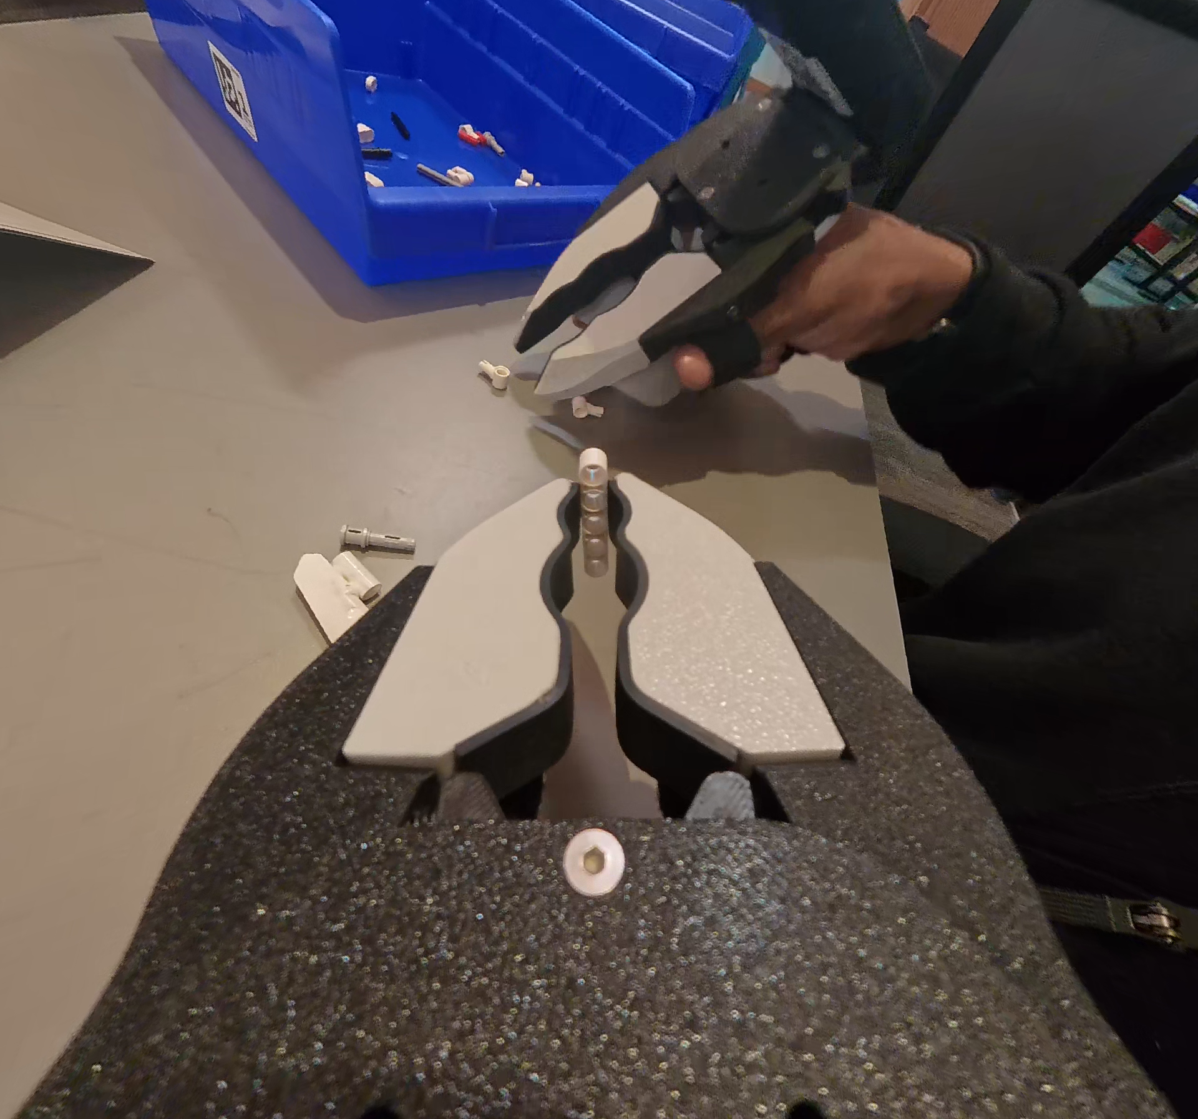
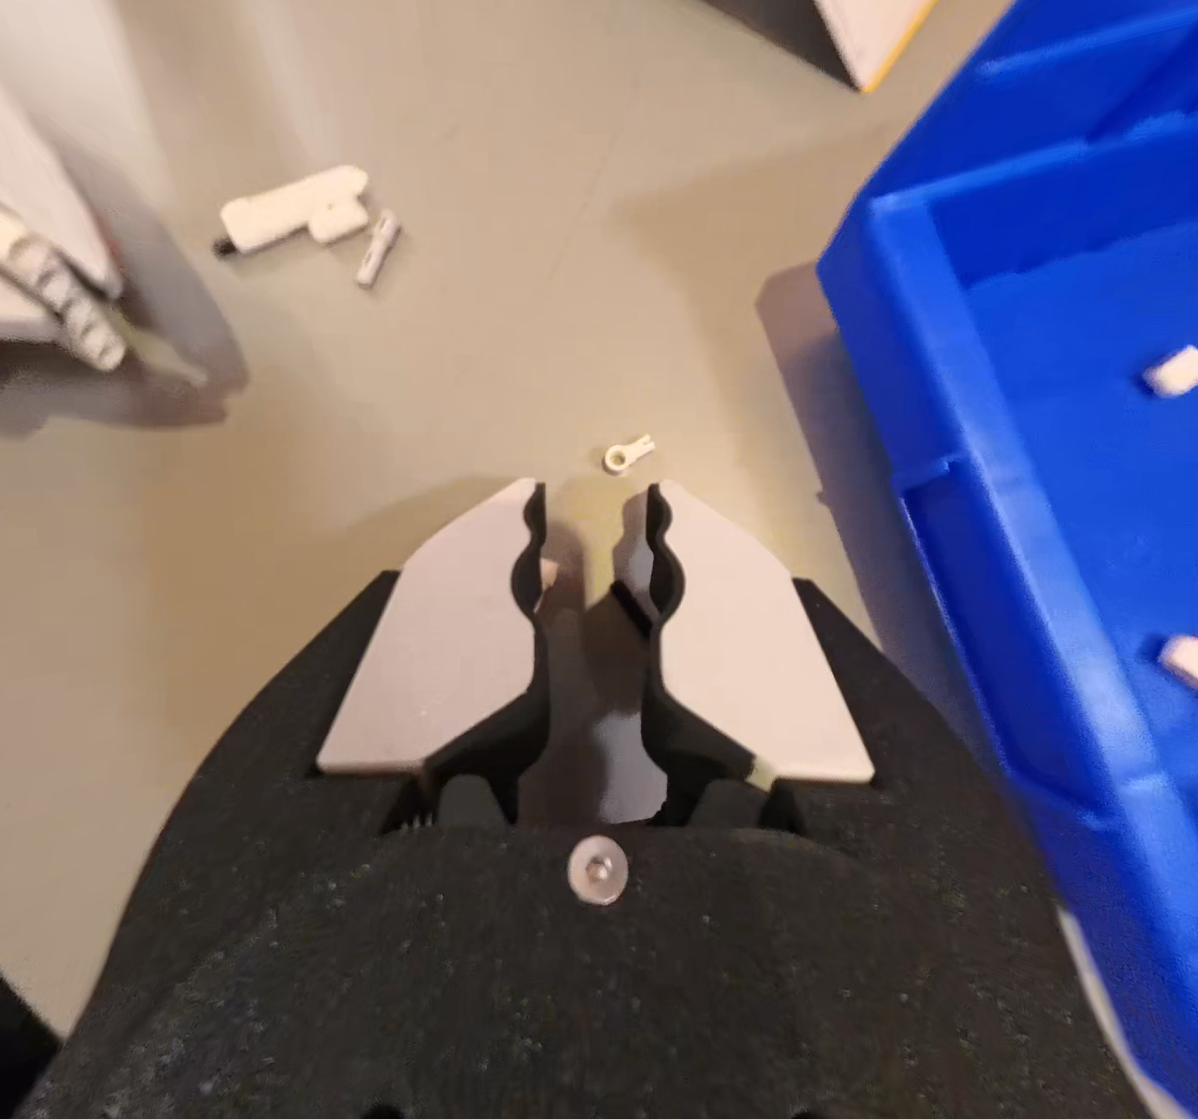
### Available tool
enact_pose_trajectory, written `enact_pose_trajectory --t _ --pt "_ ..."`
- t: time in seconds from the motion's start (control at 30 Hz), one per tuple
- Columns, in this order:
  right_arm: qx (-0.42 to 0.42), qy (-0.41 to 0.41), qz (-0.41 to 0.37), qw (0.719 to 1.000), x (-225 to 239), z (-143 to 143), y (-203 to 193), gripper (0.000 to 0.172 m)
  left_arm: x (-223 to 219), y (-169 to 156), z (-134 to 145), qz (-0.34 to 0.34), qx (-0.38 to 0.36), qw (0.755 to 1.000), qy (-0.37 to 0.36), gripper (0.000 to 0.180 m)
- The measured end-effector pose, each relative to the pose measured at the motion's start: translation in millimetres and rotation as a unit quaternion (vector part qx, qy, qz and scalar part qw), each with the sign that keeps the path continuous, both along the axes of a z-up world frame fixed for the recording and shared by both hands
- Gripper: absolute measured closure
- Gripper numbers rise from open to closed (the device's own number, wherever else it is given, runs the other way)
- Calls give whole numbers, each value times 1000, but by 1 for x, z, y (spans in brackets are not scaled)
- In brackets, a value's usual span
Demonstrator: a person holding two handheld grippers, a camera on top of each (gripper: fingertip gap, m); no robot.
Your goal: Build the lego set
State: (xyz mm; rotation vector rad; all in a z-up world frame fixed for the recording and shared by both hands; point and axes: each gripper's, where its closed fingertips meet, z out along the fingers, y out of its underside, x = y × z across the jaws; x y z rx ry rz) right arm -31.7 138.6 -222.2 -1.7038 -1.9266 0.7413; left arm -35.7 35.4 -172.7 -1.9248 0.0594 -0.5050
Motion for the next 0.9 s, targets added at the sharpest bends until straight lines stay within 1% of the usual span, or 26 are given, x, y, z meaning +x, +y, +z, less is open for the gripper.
enact_pose_trajectory --t 0.1,0.17,0.23,0.5,0.57,0.73,0.9 --pt "-1 25 -61 998 -4 -5 -2 142 0 0 0 1 3 1000 4 173" --pt "16 28 -87 996 -5 -9 0 142 1 0 0 1 4 1000 7 173" --pt "43 34 -109 993 -6 -7 7 142 1 -1 1 1 6 1000 9 173" --pt "46 31 -90 994 -16 -8 3 159 1 -1 1 2 8 1000 13 173" --pt "47 31 -75 996 -18 -8 2 164 0 -1 1 3 8 1000 12 173" --pt "57 42 -6 997 -17 -7 -7 164 -1 -1 2 5 9 1000 6 173" --pt "74 71 87 991 -12 1 -30 164 -2 0 0 7 1 1000 14 173"
